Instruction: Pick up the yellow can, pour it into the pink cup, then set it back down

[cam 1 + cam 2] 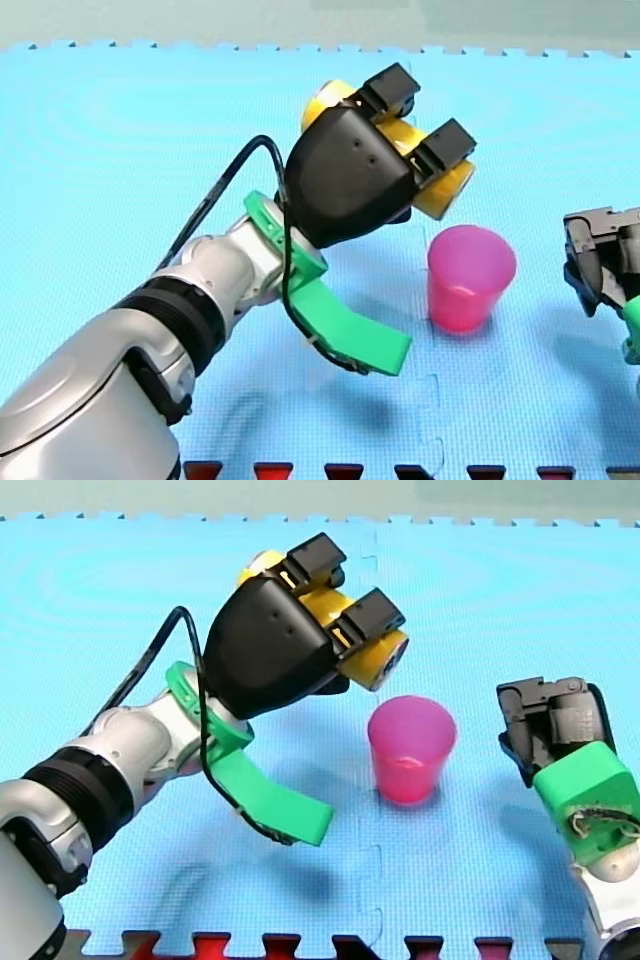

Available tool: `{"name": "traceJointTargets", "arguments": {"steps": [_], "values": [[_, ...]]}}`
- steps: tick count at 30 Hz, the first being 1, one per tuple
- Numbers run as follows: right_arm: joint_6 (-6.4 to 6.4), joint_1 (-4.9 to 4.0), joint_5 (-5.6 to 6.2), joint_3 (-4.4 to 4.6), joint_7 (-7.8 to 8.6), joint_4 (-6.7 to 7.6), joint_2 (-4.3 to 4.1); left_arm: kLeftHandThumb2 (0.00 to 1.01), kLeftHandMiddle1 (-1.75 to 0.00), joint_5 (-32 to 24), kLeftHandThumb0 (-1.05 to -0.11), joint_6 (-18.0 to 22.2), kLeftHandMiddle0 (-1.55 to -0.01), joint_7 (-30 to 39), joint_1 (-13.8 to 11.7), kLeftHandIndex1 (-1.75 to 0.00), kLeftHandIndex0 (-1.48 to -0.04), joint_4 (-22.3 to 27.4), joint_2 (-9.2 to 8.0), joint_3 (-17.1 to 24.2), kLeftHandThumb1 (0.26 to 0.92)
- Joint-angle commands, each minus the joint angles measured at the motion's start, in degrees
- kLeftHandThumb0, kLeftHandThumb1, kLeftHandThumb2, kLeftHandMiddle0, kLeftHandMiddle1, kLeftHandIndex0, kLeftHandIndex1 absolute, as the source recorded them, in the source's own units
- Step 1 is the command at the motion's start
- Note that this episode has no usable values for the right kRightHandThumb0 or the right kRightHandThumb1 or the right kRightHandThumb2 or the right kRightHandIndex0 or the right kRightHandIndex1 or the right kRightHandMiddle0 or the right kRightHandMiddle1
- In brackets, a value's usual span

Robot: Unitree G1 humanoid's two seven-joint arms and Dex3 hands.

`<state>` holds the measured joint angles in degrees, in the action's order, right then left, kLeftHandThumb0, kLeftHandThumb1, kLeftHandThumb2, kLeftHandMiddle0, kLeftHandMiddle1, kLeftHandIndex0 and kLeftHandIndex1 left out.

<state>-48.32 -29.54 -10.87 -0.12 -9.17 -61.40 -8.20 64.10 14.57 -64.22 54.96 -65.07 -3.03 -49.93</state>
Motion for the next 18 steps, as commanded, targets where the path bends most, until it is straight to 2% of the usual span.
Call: {"name": "traceJointTargets", "arguments": {"steps": [1, 4, 6, 9, 11, 13, 15, 18], "values": [[1.16, 0.76, -1.43, 0.47, -2.35, 1.24, -0.44, 0.0, -1.59, -0.37, -0.385, -0.21, -0.72, -0.45, 0.5, -1.09, -0.72, 0.23, -0.21, 0.11, 0.837], [2.23, 1.02, -2.3, 0.63, -3.83, 1.23, -0.93, 0.0, -1.58, -0.59, -0.387, -0.07, -0.73, -0.36, 0.46, -1.08, -0.73, 0.36, -0.26, 0.25, 0.837], [2.47, 0.94, -2.05, 0.53, -3.69, 1.11, -1.17, 0.0, -1.55, -0.76, -0.389, 0.17, -0.74, -0.13, 0.45, -1.07, -0.73, 0.49, -0.37, 0.32, 0.838], [3.04, -0.3, -1.11, -0.07, -2.92, -1.42, -1.63, 0.0, -1.47, -1.01, -0.394, 0.59, -0.77, 0.22, 0.42, -1.04, -0.75, 0.66, -0.56, 0.39, 0.839], [2.88, -1.16, -0.09, -0.56, -1.43, -3.34, -1.82, 0.0, -1.41, -1.24, -0.397, 0.93, -0.79, 0.51, 0.41, -0.99, -0.77, 0.78, -0.7, 0.46, 0.84], [2.24, -1.6, 1.23, -1.19, 0.46, -4.53, -1.86, 0.0, -1.37, -1.49, -0.398, 1.19, -0.8, 0.68, 0.38, -0.9, -0.81, 0.87, -0.78, 0.56, 0.84], [1.83, -1.81, 3.32, -2.23, 3.18, -5.23, -1.63, 0.0, -1.32, -1.71, -0.399, 1.33, -0.82, 0.85, 0.38, -0.81, -0.84, 0.88, -0.82, 0.68, 0.84], [1.98, -2.06, 5.92, -3.56, 6.65, -5.77, -1.28, 0.0, -1.26, -1.97, -0.404, 1.63, -0.84, 1.12, 0.4, -0.65, -0.91, 0.93, -1.0, 0.93, 0.841]]}}
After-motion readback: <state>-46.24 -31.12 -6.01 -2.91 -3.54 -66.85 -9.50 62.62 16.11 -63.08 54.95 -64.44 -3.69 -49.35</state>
